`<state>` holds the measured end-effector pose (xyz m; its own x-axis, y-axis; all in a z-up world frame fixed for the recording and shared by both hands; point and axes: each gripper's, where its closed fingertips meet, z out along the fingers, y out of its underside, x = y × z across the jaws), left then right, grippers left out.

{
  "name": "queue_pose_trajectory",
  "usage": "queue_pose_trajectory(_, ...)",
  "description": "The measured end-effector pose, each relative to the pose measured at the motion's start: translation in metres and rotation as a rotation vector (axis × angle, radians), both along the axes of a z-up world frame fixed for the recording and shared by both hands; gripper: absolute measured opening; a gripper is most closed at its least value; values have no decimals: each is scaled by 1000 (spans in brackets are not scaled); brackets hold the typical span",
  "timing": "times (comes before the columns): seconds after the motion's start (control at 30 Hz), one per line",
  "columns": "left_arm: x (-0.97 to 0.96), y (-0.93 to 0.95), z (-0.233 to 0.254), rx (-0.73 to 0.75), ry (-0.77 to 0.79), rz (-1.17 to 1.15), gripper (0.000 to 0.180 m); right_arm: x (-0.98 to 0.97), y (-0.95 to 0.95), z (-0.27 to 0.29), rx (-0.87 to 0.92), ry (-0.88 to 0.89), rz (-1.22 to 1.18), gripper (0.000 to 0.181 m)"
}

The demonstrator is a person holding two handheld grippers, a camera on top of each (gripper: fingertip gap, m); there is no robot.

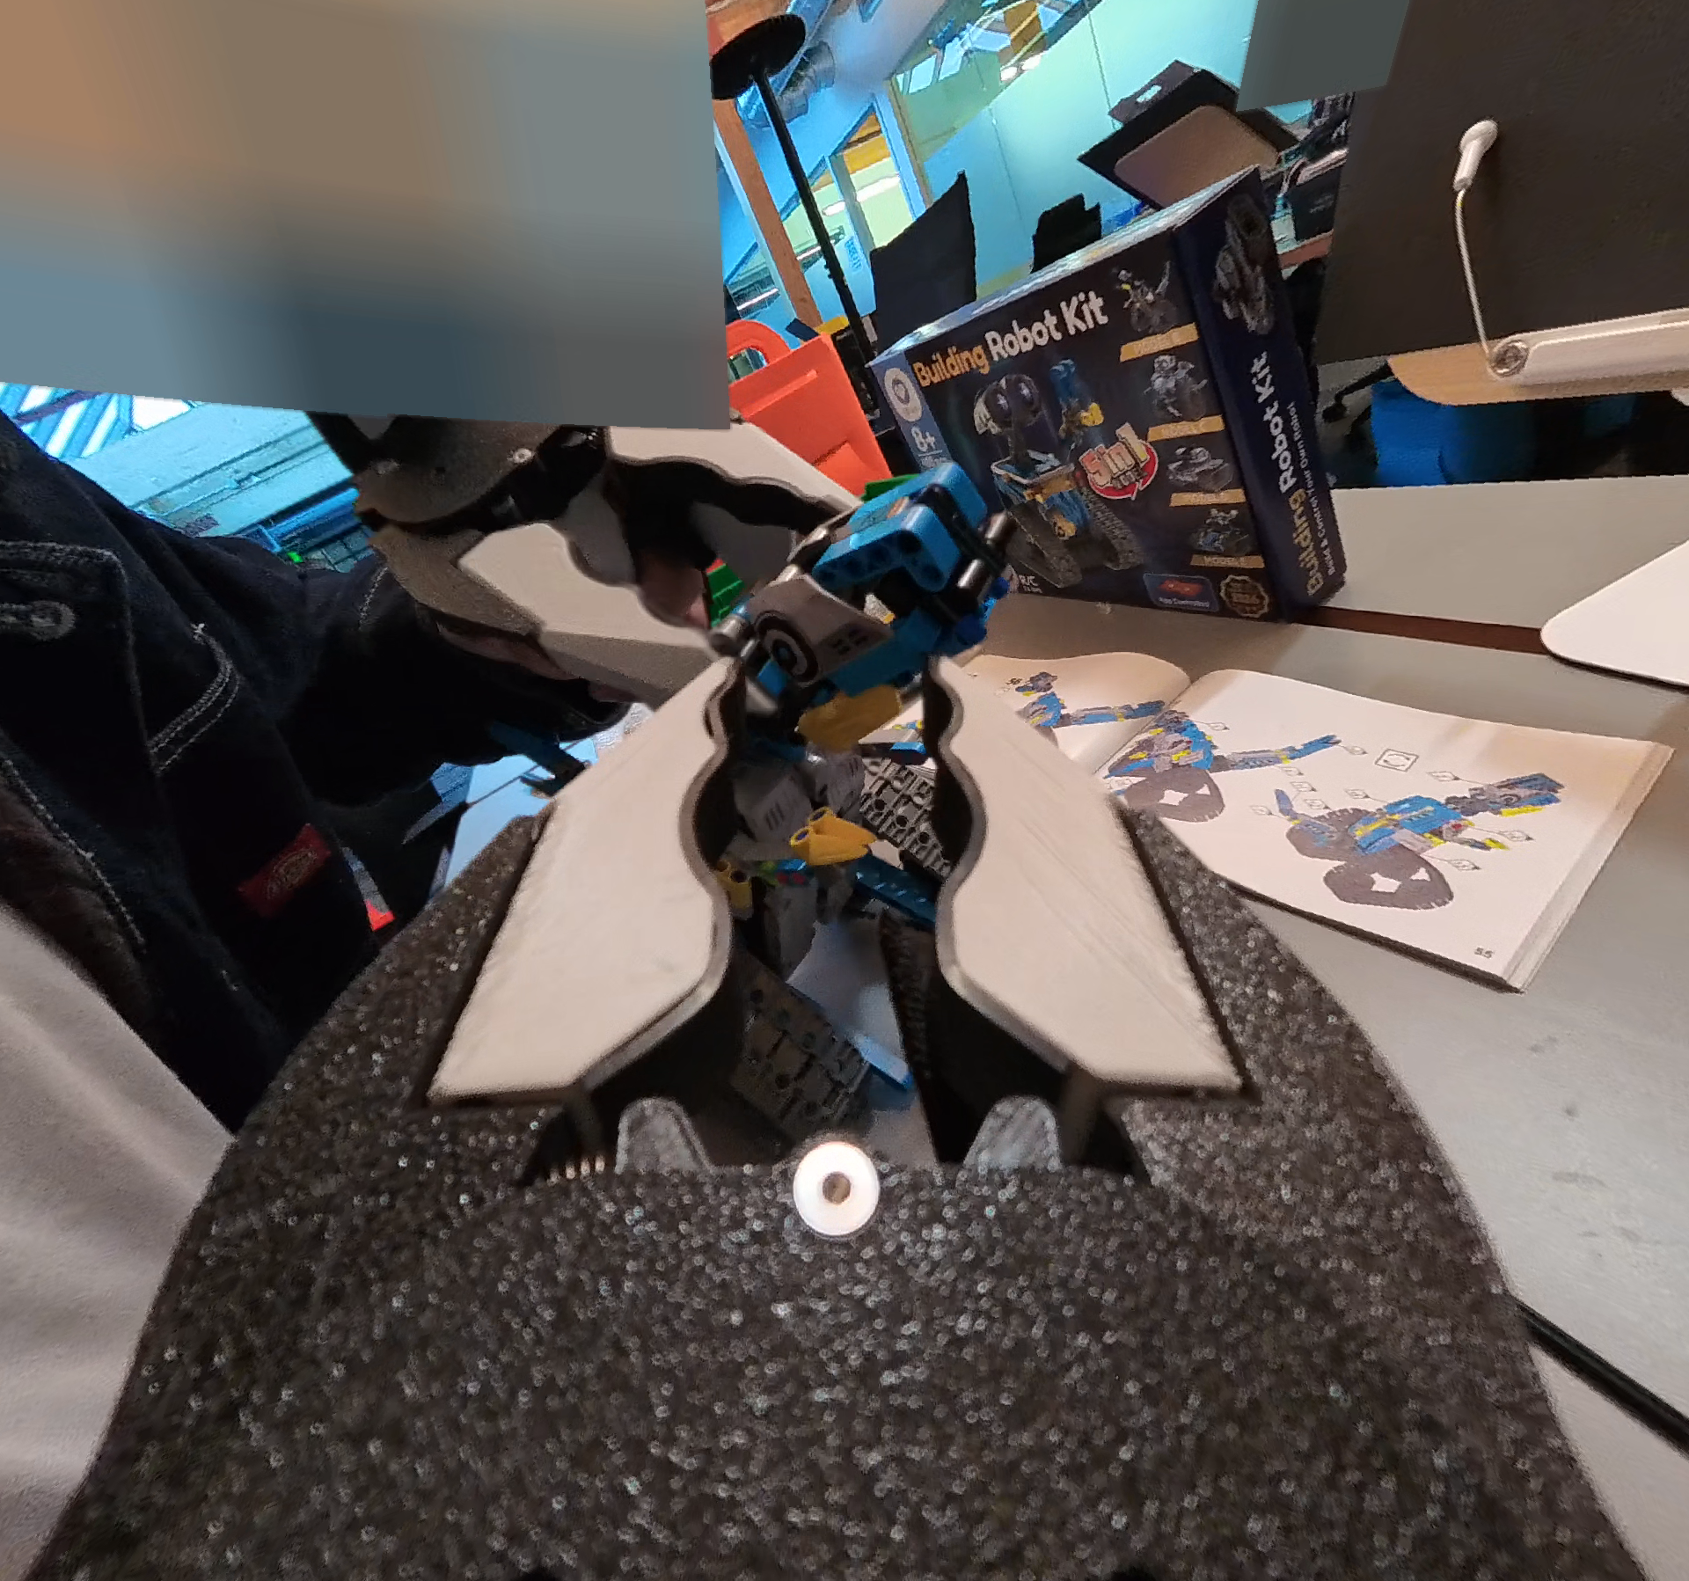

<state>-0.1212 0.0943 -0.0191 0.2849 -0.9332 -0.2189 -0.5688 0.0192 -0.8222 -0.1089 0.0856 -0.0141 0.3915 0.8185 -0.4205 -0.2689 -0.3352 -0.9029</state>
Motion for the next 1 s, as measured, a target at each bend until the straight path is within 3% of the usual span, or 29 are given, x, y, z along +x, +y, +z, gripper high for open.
queue_pose_trajectory(0.1,5,-3,4,-100,-41,12,61,0,0,0,-1,6,0,37)
queue_pose_trajectory(0.27,7,-1,9,-212,-118,24,54,3,1,4,-3,32,-4,34)
queue_pose_trajectory(0.33,5,3,11,-237,-150,35,39,2,-1,5,-3,31,7,34)
queue_pose_trajectory(0.67,3,0,15,-334,-231,-36,39,2,-2,5,7,13,0,34)
queue_pose_trajectory(1.0,4,4,16,-540,-351,-43,37,1,-3,5,7,-2,-2,35)
